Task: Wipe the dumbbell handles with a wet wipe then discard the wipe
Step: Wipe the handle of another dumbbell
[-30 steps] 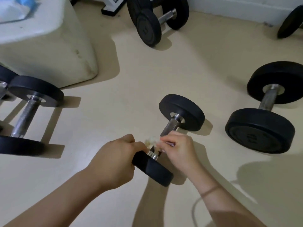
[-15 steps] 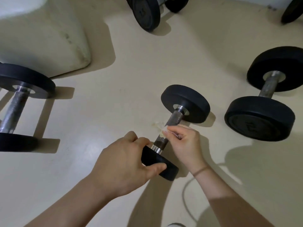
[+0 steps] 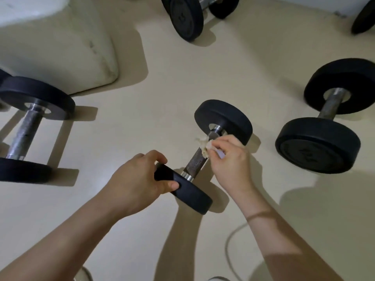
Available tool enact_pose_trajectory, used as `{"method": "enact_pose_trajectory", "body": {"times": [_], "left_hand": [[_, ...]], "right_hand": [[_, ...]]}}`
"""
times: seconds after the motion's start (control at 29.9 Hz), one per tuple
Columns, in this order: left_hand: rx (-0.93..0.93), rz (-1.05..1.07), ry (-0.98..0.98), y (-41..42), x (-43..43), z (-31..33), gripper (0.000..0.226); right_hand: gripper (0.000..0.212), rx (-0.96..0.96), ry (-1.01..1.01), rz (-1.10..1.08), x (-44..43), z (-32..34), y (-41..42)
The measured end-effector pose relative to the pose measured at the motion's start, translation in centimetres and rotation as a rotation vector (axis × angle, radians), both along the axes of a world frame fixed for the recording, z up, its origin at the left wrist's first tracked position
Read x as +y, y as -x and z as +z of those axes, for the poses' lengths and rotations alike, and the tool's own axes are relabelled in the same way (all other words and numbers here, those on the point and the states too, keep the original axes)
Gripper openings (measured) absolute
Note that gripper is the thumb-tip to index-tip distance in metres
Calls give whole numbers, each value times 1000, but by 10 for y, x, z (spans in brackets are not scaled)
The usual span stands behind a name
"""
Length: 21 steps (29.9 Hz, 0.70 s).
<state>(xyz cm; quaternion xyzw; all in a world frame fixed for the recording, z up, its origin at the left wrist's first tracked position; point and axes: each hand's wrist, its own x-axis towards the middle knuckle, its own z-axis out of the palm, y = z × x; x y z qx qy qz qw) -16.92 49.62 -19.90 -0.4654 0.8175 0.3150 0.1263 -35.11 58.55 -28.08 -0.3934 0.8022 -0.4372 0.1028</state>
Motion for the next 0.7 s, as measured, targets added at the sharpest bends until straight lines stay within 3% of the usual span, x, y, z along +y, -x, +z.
{"method": "enact_pose_trajectory", "body": {"times": [0.13,0.27,0.33,0.57,0.7], "left_hand": [[21,43,-38,-3,-8,1,48],[14,49,-47,-3,-10,3,45],[-9,21,-37,-2,-10,6,43],[-134,-100,68,4,-8,13,44],[-147,-124,51,8,-8,17,44]], "right_hand": [[23,-11,-119,88,-9,12,8],[17,127,31,151,-10,-2,-1],[16,67,59,165,-4,-7,-6],[15,79,102,-17,-14,-16,2],[14,-9,23,271,11,-11,-27]]}}
